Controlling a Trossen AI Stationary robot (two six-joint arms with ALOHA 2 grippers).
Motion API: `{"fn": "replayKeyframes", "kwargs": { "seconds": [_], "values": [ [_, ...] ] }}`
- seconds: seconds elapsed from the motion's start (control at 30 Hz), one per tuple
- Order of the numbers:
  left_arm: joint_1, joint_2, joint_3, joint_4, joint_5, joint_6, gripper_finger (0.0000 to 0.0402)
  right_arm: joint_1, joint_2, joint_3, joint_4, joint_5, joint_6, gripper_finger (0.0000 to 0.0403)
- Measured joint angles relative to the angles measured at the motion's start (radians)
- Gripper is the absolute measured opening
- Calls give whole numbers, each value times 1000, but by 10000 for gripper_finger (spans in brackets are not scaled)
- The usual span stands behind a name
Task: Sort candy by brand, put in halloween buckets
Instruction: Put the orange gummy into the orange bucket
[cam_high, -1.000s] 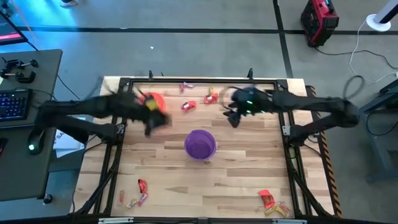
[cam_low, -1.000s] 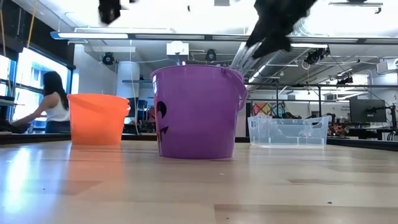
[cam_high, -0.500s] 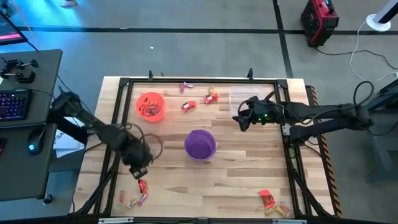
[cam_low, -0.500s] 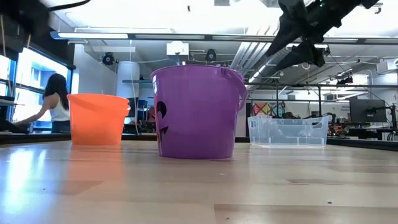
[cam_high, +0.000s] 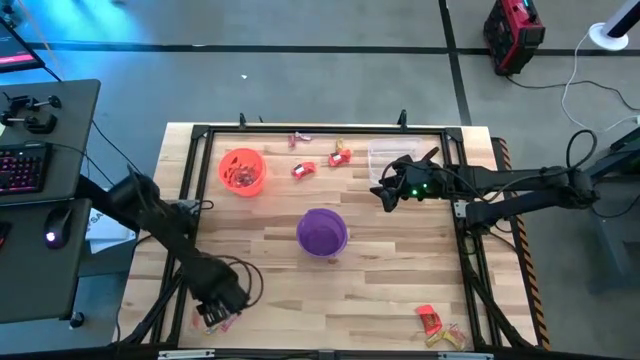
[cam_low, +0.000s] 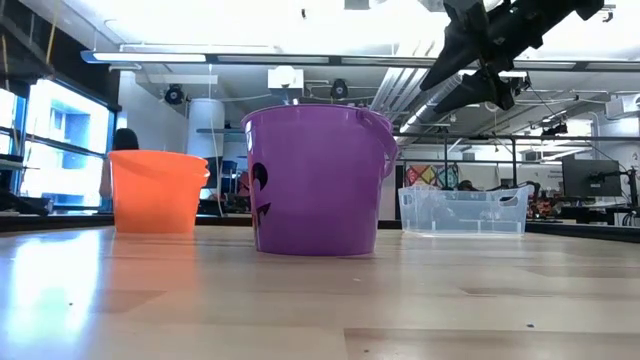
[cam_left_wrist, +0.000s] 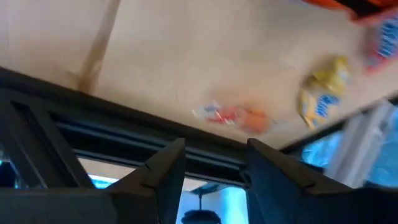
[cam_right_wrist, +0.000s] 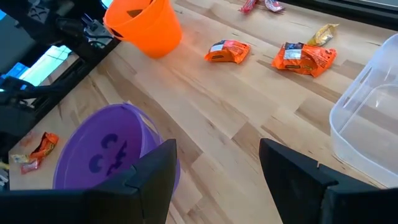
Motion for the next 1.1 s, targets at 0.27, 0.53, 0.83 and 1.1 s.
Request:
{"fn": "replayKeyframes", "kwargs": {
  "seconds": [0.27, 0.53, 0.83, 1.1],
  "values": [
    [-9, 80, 0, 60, 33, 4, 161, 0, 0, 0, 0, -4, -7, 224],
    [-17, 84, 0, 119, 6, -55, 161, 0, 0, 0, -3, -4, -27, 224],
    [-60, 84, -28, 140, 16, -98, 161, -1, 0, 0, -9, 12, -45, 224],
    [-58, 84, -33, 144, -29, -82, 153, -1, 0, 0, -8, 12, -44, 224]
  ]
}}
